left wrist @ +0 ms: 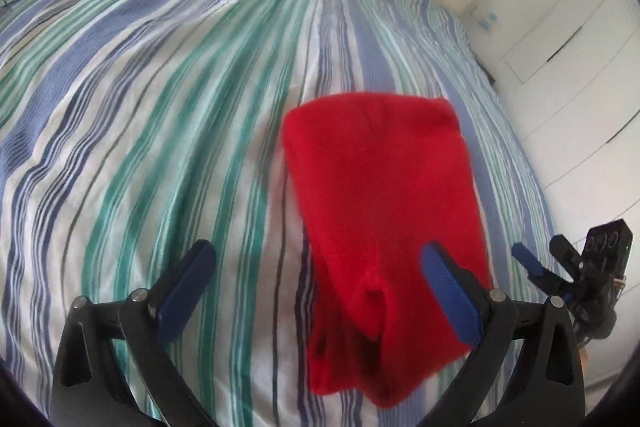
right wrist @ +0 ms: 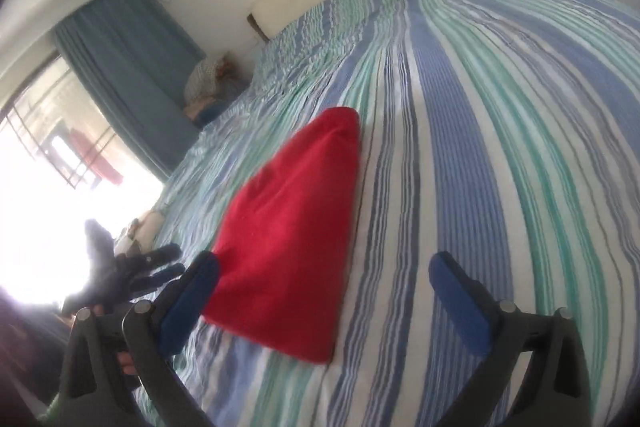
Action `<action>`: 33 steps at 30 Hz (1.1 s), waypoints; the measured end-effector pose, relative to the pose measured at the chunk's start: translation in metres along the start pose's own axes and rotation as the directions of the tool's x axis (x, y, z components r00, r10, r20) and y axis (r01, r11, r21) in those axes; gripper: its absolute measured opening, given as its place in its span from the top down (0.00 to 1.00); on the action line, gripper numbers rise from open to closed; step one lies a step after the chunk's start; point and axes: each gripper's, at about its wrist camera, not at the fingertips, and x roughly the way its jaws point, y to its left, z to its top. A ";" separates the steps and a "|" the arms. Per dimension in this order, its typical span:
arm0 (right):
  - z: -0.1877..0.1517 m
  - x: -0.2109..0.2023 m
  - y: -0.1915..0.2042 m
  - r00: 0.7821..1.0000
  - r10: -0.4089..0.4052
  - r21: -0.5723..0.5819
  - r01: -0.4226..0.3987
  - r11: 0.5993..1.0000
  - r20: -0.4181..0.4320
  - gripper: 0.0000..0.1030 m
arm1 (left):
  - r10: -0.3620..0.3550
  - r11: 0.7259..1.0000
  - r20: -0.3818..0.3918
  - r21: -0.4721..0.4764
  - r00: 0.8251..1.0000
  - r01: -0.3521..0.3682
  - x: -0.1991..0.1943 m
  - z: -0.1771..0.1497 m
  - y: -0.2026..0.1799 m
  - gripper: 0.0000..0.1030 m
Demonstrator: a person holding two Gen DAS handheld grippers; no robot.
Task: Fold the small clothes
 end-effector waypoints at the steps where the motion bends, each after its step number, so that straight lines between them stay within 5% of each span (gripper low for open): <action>1: 0.014 0.022 -0.005 0.999 0.019 0.020 -0.019 1.000 -0.027 0.00 | 0.016 1.000 -0.018 0.017 1.000 -0.015 0.011 0.000 -0.002 0.01; 6: 0.029 0.119 -0.029 0.979 0.153 0.179 -0.128 0.976 -0.137 0.02 | 0.081 0.989 -0.014 0.127 0.997 -0.079 0.035 -0.011 -0.022 0.01; 7: 0.026 0.125 -0.020 0.980 0.149 0.128 -0.133 0.983 -0.130 0.07 | 0.089 0.983 -0.027 0.167 0.996 -0.083 0.041 -0.015 -0.030 0.10; 8: 0.021 0.133 -0.005 0.976 0.154 0.050 -0.148 0.988 -0.154 0.35 | 0.088 0.974 -0.028 0.210 0.996 -0.081 0.044 -0.019 -0.038 0.43; 9: 0.013 0.141 0.010 0.971 0.127 -0.022 -0.134 0.991 -0.204 0.57 | 0.059 0.972 -0.036 0.230 0.998 -0.049 0.045 -0.019 -0.044 0.58; 11: 0.004 0.144 0.032 0.980 0.007 -0.151 -0.037 0.988 -0.199 0.66 | 0.066 0.975 -0.027 0.216 0.997 -0.059 0.039 -0.013 -0.053 0.77; 13: 0.007 0.133 0.048 0.987 -0.039 -0.210 0.005 0.978 -0.155 0.68 | 0.032 0.978 -0.002 0.204 1.000 -0.031 0.021 -0.002 -0.061 0.79; 20: 0.078 0.045 0.124 0.997 0.063 -0.366 -0.040 0.930 0.049 0.71 | -0.126 0.953 0.191 0.296 0.973 0.065 -0.078 0.058 -0.116 0.79; 24: 0.117 0.015 0.155 0.990 0.092 -0.420 -0.037 0.907 0.111 0.71 | -0.147 0.949 0.150 0.299 0.978 0.096 -0.082 0.076 -0.127 0.75; 27: 0.122 0.023 0.133 0.998 0.054 -0.330 -0.041 0.943 0.032 0.52 | -0.058 0.965 -0.005 0.256 0.998 0.057 -0.043 0.054 -0.106 0.55; 29: 0.101 0.031 0.100 0.998 -0.040 -0.272 0.025 0.962 -0.050 0.13 | 0.056 0.956 -0.043 0.290 0.998 -0.041 -0.028 0.018 -0.089 0.49; 33: 0.025 0.014 0.037 0.963 -0.232 -0.317 0.179 0.932 -0.137 0.13 | 0.235 0.891 0.029 0.394 0.972 -0.227 -0.041 -0.068 -0.070 0.30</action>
